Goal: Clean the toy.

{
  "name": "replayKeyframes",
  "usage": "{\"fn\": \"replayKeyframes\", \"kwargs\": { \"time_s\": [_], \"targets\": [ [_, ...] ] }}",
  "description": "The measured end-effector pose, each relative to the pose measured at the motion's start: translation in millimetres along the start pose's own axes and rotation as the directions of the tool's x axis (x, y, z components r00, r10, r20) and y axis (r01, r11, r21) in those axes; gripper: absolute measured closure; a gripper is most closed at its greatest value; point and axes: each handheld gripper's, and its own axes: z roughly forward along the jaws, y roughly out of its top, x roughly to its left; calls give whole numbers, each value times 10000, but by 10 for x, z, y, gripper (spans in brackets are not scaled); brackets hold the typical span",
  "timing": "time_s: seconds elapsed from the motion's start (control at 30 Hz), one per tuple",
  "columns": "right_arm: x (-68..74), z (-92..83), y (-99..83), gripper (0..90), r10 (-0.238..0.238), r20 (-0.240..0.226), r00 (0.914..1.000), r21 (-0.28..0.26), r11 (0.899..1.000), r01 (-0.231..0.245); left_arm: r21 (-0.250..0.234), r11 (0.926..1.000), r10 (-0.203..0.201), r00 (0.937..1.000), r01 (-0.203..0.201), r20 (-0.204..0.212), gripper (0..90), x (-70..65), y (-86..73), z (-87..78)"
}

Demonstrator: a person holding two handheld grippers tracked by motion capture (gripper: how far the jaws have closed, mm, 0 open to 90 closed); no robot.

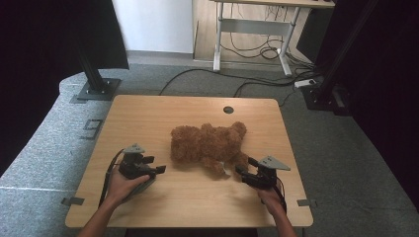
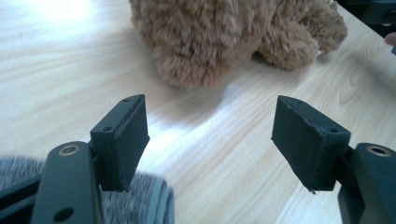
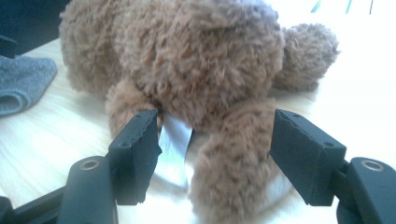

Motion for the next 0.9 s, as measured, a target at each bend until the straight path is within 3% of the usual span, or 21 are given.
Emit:
{"fn": "replayKeyframes", "kwargs": {
  "time_s": [0.43,0.9],
  "targets": [
    [86,-129,-234,319,-224,-32,9997,505,9985,225,-54,9999,-134,9997,133,-205,268,-38,-381,-223],
    [72,-100,-230,317,-149,79,9999,437,9989,146,-70,9999,-85,9999,84,-88,276,-73,-427,-197]
  ]
}}
